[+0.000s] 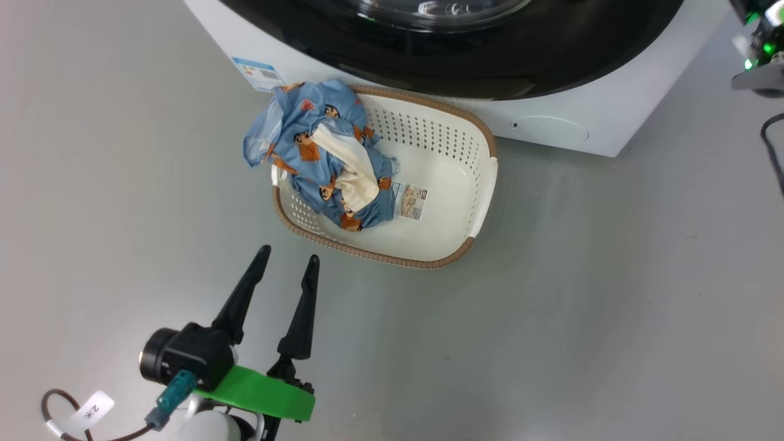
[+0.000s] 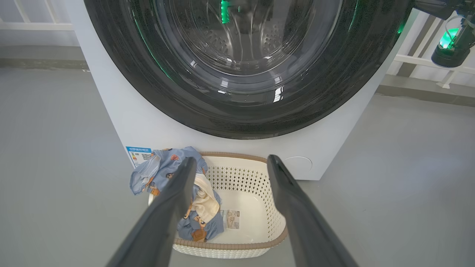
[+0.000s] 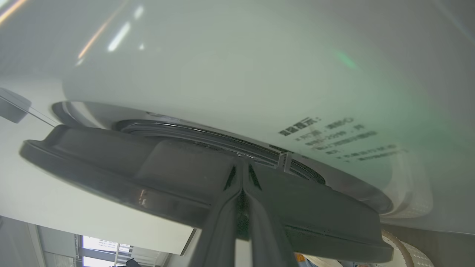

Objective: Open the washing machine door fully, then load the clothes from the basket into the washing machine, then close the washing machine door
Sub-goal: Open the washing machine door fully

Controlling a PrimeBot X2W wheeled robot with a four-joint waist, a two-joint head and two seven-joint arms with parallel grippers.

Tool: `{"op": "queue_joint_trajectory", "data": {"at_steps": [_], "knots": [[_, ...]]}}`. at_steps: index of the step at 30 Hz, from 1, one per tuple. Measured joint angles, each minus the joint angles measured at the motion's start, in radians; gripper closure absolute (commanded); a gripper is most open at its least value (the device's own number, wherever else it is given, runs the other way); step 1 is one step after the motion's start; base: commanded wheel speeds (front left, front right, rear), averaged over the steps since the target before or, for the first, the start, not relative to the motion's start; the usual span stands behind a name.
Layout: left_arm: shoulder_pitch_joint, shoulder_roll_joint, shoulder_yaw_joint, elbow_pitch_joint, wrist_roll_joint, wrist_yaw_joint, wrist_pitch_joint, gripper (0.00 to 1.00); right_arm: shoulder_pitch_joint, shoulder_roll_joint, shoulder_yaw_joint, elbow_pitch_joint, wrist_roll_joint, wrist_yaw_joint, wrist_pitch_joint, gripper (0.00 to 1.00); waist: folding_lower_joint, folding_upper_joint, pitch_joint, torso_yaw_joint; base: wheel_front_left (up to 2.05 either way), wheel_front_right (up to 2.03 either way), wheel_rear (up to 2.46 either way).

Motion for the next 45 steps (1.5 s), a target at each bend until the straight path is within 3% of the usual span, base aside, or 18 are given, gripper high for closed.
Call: {"op": "queue_joint_trajectory", "data": {"at_steps": [16, 45], "knots": [[-0.024, -0.001, -0.016, -0.001, -0.025, 0.009, 0.000, 0.00, -0.033, -0.008, 0.018, 0.012, 0.033, -0.003, 0.160, 1.00, 0.0000, 0.0000, -0.003, 0.021, 0.00, 0.00, 0.00], [0.097, 0.000, 0.049, 0.023, 0.013, 0.006, 0.000, 0.00, 0.345, 0.081, 0.156, -0.299, 0.026, -0.003, 0.363, 1.00, 0.0000, 0.0000, -0.204, 0.013, 0.00, 0.00, 0.00]]}}
